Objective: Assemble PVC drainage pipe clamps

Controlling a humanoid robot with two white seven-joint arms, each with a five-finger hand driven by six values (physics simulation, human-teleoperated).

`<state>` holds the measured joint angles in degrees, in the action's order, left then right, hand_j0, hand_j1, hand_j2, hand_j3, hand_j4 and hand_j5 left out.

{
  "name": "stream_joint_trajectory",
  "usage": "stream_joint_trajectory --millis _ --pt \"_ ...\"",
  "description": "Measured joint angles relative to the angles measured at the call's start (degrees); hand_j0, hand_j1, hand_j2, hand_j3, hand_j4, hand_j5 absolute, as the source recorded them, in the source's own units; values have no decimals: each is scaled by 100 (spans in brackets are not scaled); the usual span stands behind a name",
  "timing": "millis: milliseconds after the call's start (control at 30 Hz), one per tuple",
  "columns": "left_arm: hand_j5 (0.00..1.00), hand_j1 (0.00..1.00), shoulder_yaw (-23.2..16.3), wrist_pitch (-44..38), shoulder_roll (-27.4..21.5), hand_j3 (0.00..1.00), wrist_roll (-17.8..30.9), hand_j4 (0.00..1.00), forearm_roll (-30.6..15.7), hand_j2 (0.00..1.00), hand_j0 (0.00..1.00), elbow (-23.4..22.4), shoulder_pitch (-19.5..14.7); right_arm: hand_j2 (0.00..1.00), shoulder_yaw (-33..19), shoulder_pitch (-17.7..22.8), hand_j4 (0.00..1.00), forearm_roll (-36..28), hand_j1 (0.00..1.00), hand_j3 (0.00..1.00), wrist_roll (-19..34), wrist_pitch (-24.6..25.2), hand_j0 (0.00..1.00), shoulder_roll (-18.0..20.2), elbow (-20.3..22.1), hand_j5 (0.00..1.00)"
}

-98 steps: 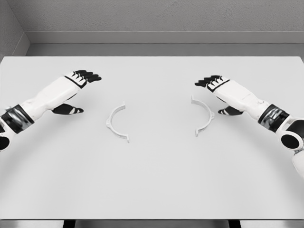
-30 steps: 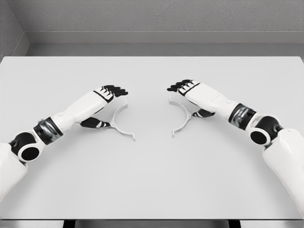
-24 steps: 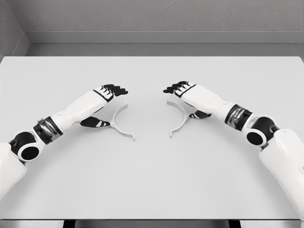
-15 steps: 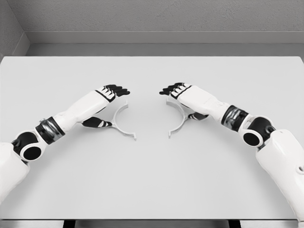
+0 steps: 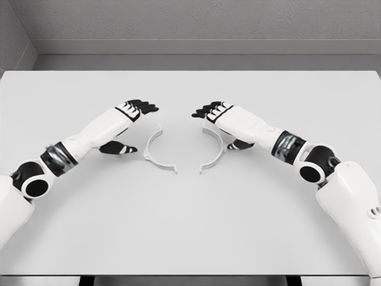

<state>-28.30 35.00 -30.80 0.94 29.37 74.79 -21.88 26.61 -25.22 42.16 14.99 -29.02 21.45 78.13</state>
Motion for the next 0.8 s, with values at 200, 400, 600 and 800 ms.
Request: stream_joint_trajectory --millis 200,400,600,800 --pt "100 100 -67 0 77 100 5 100 59 100 100 -151 -18 100 19 -35 100 1 100 100 -2 3 100 -13 -104 100" --pt "100 100 -88 0 151 100 6 100 78 100 100 -196 -18 100 15 -9 100 2 100 100 -1 3 100 -5 -129 100" --pt "100 100 -91 0 209 100 6 100 83 100 100 -203 -18 100 37 -9 100 1 100 100 4 4 100 -30 -99 100" --pt "100 100 -98 0 259 100 10 100 89 100 100 -199 -9 100 86 -26 100 1 100 100 177 4 100 -126 -96 100"
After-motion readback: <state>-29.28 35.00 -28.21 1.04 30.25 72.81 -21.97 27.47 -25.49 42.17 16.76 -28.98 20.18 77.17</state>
